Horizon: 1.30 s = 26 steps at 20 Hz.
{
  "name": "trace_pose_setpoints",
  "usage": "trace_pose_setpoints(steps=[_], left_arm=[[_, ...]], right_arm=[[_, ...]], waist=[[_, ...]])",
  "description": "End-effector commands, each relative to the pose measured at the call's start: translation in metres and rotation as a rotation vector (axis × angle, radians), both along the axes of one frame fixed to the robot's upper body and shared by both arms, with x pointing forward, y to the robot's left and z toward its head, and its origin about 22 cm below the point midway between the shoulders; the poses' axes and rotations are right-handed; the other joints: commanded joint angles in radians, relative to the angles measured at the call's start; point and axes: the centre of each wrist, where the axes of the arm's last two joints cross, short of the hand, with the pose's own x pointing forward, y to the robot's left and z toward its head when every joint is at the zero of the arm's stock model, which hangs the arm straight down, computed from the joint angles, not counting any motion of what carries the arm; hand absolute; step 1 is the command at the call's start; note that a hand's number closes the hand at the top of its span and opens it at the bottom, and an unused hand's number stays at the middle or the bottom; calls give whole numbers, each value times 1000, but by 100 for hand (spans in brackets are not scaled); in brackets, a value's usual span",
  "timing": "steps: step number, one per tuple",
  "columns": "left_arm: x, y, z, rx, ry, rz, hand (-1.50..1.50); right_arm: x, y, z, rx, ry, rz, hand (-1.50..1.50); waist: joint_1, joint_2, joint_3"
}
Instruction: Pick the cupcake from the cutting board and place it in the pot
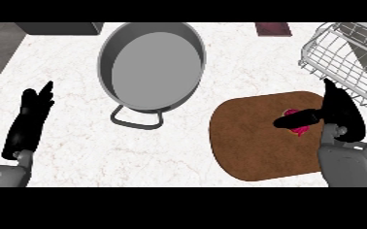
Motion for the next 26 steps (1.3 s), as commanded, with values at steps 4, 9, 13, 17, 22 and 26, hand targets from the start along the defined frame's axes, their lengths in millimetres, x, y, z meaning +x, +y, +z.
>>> trace_pose_setpoints(steps=[4,9,13,17,22,26], left_arm=[[5,-12,8,7,-13,10,0],[3,-17,-9,9,-7,20,0],[-12,-11,-7,2,15,0,0],[1,-4,-1,-3,-5,0,0],[-5,2,-3,10,6,3,0],[-10,2,-3,7,13,6,0]], right_arm=[[3,5,-15,41,220,-127,-150],[11,6,-15,60,211,-142,-150],[3,-11,-25,66,235,-131,-150],[19,-5,-50,94,205,-164,-150],[12,-1,-49,107,207,-152,-150],[-2,-14,-54,116,203,-155,-150]], waist=[[-7,-1,1],[-6,1,0],[0,-2,1],[5,2,1],[3,0,1],[0,0,1]])
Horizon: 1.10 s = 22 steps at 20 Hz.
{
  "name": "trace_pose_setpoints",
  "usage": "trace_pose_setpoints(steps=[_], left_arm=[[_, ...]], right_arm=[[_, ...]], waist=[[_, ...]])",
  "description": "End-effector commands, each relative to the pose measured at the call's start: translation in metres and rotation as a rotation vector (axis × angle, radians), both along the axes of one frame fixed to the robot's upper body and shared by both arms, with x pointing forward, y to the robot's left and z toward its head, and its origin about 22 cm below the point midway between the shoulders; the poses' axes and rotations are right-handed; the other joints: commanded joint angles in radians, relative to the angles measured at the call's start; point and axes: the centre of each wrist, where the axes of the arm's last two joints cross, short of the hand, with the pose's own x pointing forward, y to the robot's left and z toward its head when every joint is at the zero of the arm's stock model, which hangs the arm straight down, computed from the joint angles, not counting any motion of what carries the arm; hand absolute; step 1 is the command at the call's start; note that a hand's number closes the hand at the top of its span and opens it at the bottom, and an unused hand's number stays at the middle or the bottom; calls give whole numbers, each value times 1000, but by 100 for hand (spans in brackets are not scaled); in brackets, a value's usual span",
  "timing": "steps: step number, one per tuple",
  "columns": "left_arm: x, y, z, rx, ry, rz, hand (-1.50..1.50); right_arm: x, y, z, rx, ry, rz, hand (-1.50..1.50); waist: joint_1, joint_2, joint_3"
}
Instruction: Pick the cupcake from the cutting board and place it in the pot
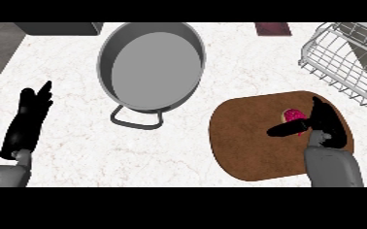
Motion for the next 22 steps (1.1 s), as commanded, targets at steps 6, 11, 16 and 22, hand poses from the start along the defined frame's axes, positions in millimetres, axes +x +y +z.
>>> trace_pose_setpoints(steps=[6,11,16,22], left_arm=[[-5,5,6,0,2,11,0],[-1,3,-9,15,-14,2,0],[1,-6,-16,6,-8,-1,0],[8,-6,7,5,0,-29,0]], right_arm=[[1,-7,-6,-103,27,-19,150],[11,-5,9,-205,20,5,150],[9,14,22,-292,-15,-11,150],[18,16,31,-459,-117,402,150]], waist=[[0,0,0],[-2,1,0],[-1,0,0],[16,2,1]])
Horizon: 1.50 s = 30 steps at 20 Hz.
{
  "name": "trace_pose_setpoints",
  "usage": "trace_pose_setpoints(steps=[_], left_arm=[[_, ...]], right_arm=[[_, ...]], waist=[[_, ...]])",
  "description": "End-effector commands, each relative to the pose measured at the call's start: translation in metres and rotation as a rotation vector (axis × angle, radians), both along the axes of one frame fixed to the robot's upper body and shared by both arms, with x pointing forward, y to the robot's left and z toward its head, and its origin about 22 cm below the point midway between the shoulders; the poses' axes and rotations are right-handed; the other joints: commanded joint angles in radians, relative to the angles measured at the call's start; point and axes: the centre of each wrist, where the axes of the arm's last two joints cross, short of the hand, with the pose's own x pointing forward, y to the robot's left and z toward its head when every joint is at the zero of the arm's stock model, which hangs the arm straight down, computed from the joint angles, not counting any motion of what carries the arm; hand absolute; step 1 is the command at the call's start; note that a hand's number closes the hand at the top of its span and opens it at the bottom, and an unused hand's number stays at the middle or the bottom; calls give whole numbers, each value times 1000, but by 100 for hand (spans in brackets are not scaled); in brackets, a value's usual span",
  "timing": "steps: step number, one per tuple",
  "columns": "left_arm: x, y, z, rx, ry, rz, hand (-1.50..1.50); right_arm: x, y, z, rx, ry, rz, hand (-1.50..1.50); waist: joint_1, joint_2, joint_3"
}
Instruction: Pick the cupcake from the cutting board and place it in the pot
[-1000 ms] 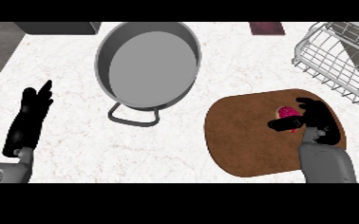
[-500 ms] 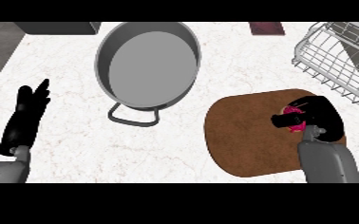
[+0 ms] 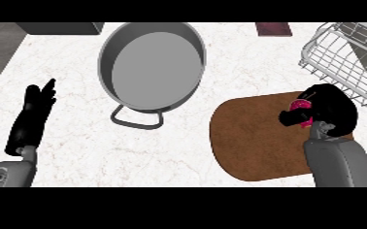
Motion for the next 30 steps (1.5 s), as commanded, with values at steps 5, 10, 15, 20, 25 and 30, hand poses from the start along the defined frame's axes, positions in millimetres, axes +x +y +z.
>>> trace_pose_setpoints(steps=[5,10,15,20,25,30], left_arm=[[0,2,2,16,-4,6,0],[-5,-1,-8,-10,4,15,0],[-5,-7,-4,-4,9,8,0],[7,-17,-9,5,7,15,0],[3,8,1,-7,-10,7,0],[3,-8,4,-6,-6,4,0]], right_arm=[[-11,15,17,-252,-91,682,150],[-29,30,53,-216,-455,724,150],[-38,42,108,-88,-808,821,150],[-45,75,136,-120,-933,861,150],[-49,102,195,-92,-878,947,150],[-47,168,214,-47,-800,965,150]], waist=[[1,-3,1],[-11,-4,1],[-7,-6,2],[-6,0,0],[0,-1,-1],[7,-2,-1]])
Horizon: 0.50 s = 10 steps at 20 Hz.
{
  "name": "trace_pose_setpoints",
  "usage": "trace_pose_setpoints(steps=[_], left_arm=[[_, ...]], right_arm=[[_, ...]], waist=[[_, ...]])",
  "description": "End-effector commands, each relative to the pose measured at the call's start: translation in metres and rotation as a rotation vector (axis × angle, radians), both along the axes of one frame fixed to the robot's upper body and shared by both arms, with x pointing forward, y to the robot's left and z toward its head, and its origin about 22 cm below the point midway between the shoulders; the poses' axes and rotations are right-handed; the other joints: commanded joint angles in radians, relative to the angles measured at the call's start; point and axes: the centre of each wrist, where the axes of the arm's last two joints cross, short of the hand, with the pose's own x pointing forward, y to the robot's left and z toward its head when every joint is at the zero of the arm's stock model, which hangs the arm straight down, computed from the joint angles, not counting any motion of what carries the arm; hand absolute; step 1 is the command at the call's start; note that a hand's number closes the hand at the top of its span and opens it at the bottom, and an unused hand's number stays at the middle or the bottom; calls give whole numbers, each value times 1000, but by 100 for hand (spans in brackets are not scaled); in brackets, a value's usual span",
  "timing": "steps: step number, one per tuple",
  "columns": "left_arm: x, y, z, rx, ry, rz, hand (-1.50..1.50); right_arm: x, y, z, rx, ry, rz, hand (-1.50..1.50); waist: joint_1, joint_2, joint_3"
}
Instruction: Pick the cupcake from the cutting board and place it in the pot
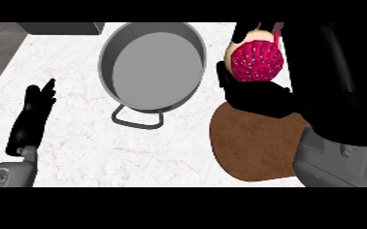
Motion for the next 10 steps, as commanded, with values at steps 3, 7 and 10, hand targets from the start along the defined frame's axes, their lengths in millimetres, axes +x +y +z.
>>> trace_pose_setpoints(steps=[3,7,10], left_arm=[[2,-8,4,5,-4,-6,0],[-9,-1,10,-12,0,-31,0],[7,3,3,-5,-5,-45,0]], right_arm=[[28,56,33,-13,107,26,150],[52,81,39,-21,174,3,150],[74,109,9,-34,203,7,150]], waist=[[7,2,0],[21,3,0],[25,10,-1]])
